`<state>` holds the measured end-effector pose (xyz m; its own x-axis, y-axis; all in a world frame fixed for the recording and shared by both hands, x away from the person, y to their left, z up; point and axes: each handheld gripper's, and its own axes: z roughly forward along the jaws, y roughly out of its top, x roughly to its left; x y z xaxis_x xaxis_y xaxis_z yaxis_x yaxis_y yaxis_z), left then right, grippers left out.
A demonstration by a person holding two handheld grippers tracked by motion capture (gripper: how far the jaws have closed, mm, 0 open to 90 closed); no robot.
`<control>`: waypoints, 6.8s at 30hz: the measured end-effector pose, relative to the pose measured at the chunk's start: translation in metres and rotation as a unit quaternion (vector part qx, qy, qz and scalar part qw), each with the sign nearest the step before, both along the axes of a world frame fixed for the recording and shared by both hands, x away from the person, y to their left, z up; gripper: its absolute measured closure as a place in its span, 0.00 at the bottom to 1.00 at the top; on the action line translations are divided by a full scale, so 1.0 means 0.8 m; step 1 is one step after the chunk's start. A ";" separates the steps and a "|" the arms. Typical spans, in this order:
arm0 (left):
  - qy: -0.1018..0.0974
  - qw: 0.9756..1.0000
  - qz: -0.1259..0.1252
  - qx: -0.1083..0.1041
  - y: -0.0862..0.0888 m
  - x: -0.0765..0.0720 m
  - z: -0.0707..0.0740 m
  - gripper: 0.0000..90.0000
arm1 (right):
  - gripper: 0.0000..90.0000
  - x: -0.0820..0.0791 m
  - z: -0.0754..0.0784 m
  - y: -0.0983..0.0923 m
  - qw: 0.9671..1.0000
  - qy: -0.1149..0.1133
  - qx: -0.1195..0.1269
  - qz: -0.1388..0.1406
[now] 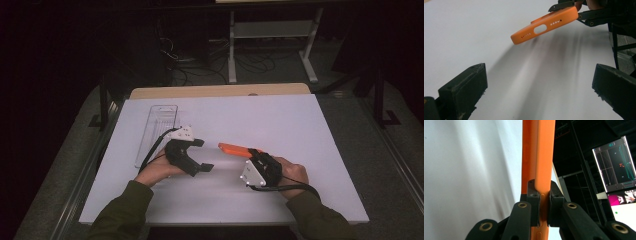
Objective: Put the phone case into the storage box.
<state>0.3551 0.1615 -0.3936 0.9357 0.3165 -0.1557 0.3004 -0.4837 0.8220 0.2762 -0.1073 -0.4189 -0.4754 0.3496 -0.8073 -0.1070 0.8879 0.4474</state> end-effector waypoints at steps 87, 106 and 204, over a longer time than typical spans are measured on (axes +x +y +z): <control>0.007 1.000 0.010 -0.007 0.002 0.000 0.001 0.00 | 0.91 0.041 0.018 -0.043 0.915 0.231 0.325 -0.070; -0.025 0.998 0.052 -0.013 -0.002 -0.001 0.008 0.00 | 0.91 0.045 0.016 -0.051 0.880 0.250 0.396 -0.087; 0.003 0.984 0.145 -0.100 -0.055 0.008 0.024 0.00 | 0.91 0.022 0.018 0.028 0.885 0.253 0.389 -0.036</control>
<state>0.3612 0.1175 -0.3742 0.8096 0.5323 -0.2474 0.4074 -0.2063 0.8896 0.2935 -0.0845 -0.4047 -0.6609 0.7505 0.0009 0.3261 0.2861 0.9010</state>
